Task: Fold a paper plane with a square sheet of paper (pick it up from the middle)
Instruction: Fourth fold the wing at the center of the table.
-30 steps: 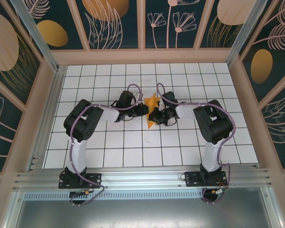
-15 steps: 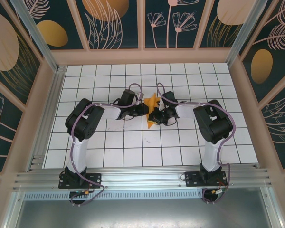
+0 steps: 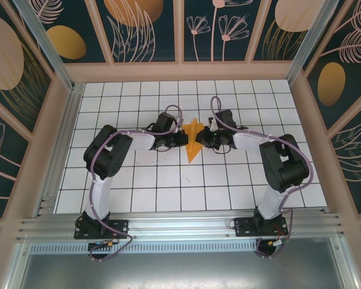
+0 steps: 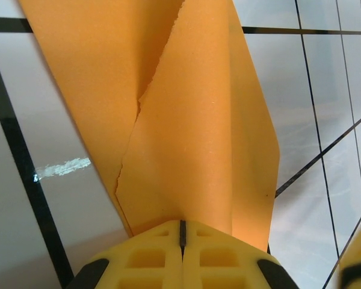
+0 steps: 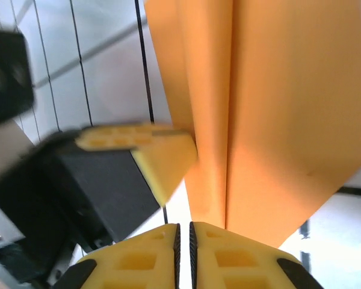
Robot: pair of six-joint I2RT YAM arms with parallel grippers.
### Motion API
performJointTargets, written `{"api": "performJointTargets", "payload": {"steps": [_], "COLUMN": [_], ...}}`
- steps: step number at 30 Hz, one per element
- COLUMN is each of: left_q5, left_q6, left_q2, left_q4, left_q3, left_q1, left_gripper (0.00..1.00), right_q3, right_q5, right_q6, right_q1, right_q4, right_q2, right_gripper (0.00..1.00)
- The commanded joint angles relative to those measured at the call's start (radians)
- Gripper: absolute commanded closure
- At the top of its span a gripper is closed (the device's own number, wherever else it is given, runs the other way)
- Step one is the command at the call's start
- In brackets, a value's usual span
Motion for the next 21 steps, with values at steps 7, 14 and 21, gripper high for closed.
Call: {"api": "performJointTargets", "payload": {"steps": [7, 14, 21], "left_q5": [-0.156, -0.165, -0.158], "left_q6": [0.034, 0.024, 0.03], "left_q2": [0.09, 0.096, 0.084], "left_q4": [-0.218, -0.225, -0.23], "left_q3": [0.029, 0.038, 0.043], "left_q1": [0.001, 0.001, 0.001], "left_gripper": [0.97, 0.98, 0.98], "right_q3": [0.118, 0.137, 0.152], "right_q5": [-0.006, -0.101, -0.059], "right_q6": [-0.044, -0.079, -0.063], "right_q1": [0.013, 0.025, 0.023], "right_q4": [-0.027, -0.044, -0.089], "right_q2": [0.126, 0.206, 0.279], "right_gripper": [0.87, 0.89, 0.91]}}
